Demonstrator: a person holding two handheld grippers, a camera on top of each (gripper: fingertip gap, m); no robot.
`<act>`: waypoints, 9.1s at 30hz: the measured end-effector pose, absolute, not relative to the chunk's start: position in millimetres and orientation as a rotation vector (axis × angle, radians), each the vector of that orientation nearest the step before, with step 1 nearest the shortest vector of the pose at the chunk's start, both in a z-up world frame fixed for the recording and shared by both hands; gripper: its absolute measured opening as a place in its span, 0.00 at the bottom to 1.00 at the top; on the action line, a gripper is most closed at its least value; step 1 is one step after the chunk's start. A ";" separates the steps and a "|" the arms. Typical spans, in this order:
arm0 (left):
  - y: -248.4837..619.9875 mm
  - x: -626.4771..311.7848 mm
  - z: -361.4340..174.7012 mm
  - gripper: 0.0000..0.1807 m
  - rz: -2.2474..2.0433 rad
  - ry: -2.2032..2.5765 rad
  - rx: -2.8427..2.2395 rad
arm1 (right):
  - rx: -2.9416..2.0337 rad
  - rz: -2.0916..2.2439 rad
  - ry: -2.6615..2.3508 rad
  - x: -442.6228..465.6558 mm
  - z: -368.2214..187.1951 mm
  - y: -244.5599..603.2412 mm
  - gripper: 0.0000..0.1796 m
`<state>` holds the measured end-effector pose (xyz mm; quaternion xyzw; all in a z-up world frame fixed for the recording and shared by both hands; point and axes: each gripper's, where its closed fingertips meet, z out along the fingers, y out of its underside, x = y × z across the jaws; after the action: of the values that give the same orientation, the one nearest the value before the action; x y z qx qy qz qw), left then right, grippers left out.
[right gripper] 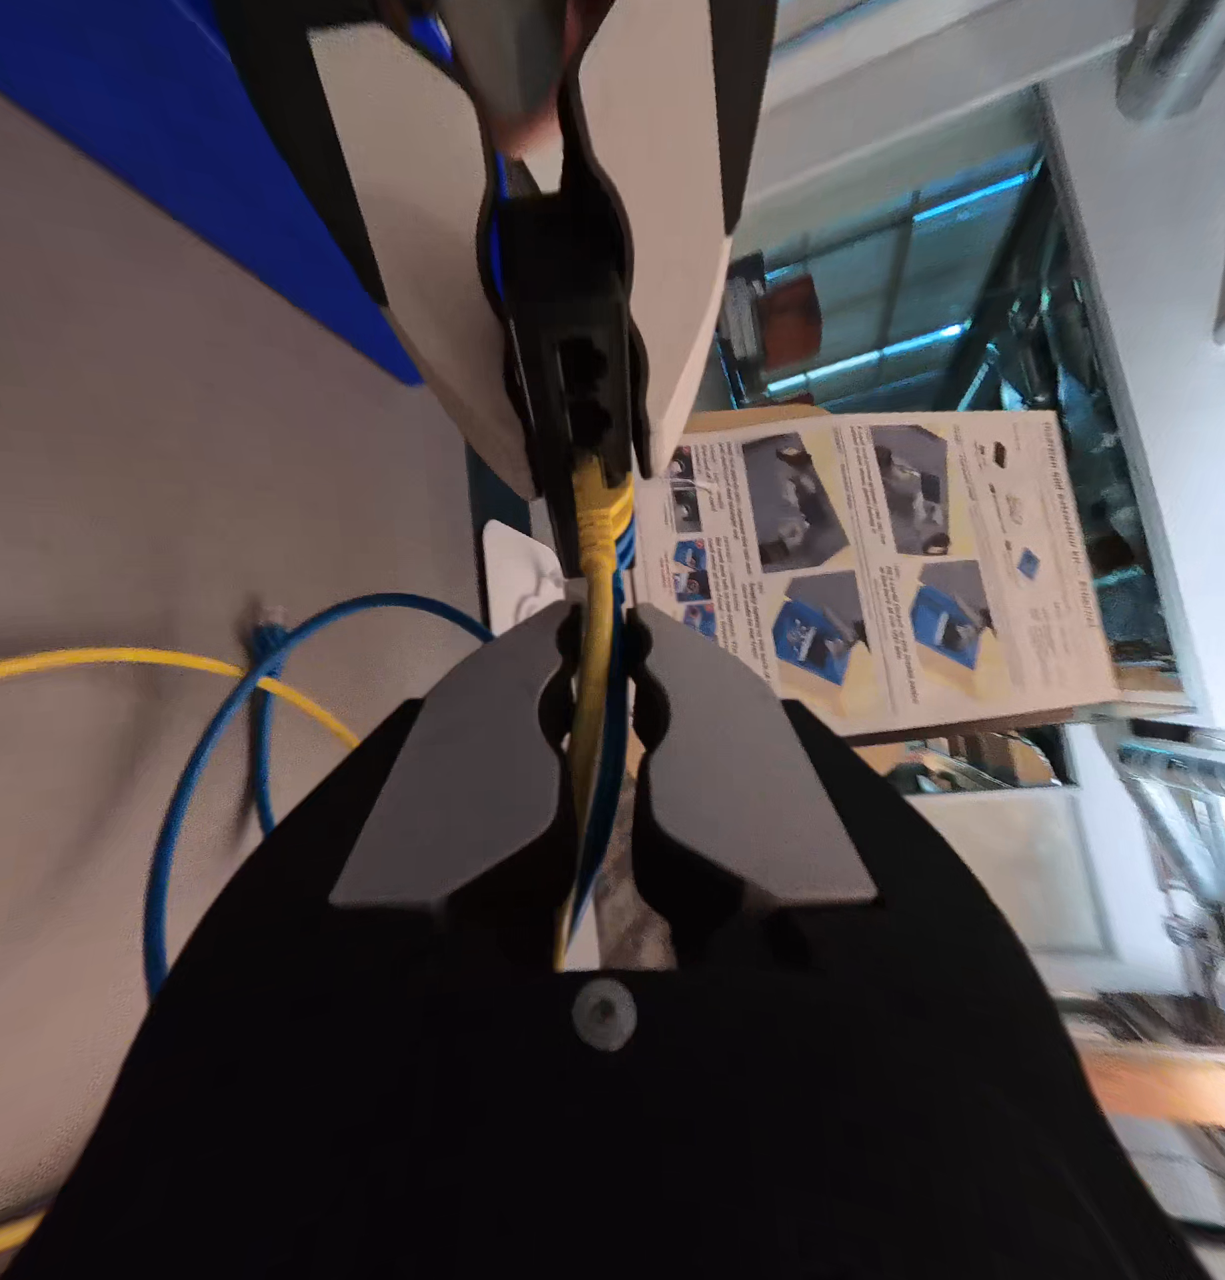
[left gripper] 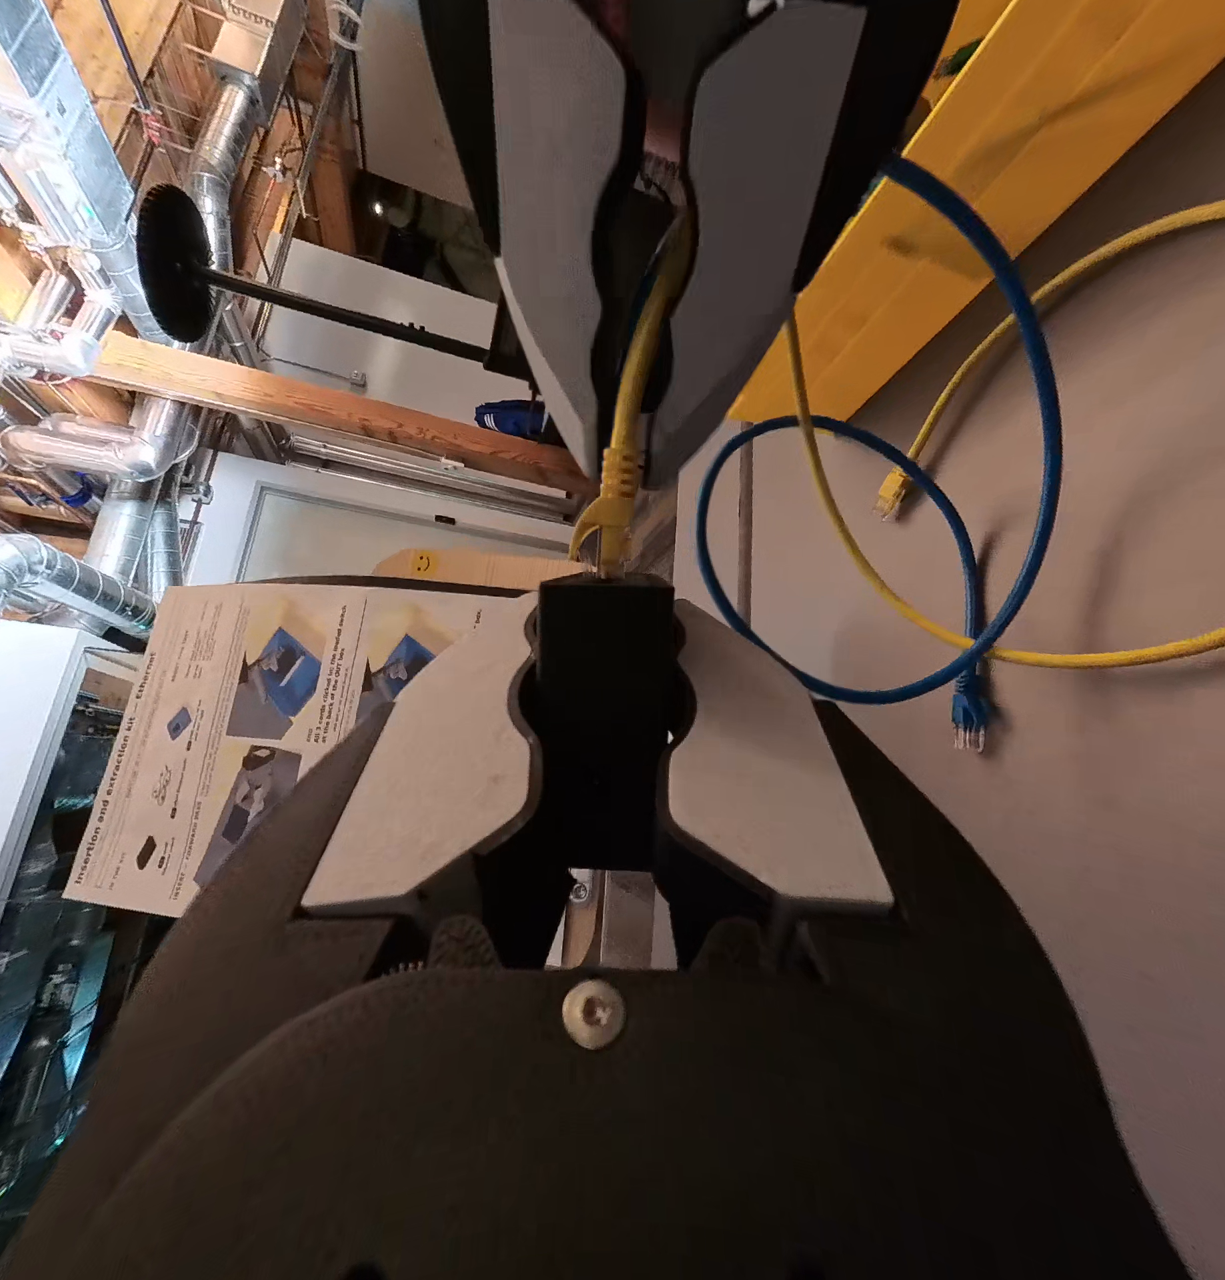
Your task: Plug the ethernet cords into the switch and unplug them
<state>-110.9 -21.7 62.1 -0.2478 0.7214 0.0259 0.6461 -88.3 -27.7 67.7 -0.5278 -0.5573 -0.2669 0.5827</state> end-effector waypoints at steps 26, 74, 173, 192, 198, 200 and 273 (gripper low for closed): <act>-13.8 -98.7 65.5 0.16 0.327 1.526 -0.565 | -1.060 -0.691 -1.401 -103.7 74.9 -47.4 0.13; 59.8 -160.1 101.5 0.16 0.388 1.287 -0.869 | -1.586 -0.475 -2.209 -121.7 68.8 -66.5 0.08; 58.4 -185.7 123.1 0.16 0.078 1.232 -1.087 | -2.580 0.331 -0.811 124.4 -70.6 -180.0 0.16; 47.1 -189.3 130.8 0.16 0.076 1.224 -1.075 | -2.615 0.397 -0.500 135.8 -107.1 -130.4 0.06; 38.2 -178.9 129.9 0.16 0.036 1.253 -0.968 | -2.379 0.228 -0.481 143.1 -65.4 -116.7 0.16; 28.1 -170.7 127.3 0.16 0.009 1.294 -0.897 | -2.234 -0.004 -0.506 149.1 -20.4 -109.5 0.16; -57.5 -143.0 128.7 0.16 -0.073 1.465 -0.609 | -0.996 -0.765 -1.580 -150.7 145.7 -74.9 0.09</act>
<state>-143.0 -57.5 128.7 -0.2736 0.6580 -0.0329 0.7008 -150.7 -74.9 145.7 -0.4176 -0.6625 -0.3209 0.5327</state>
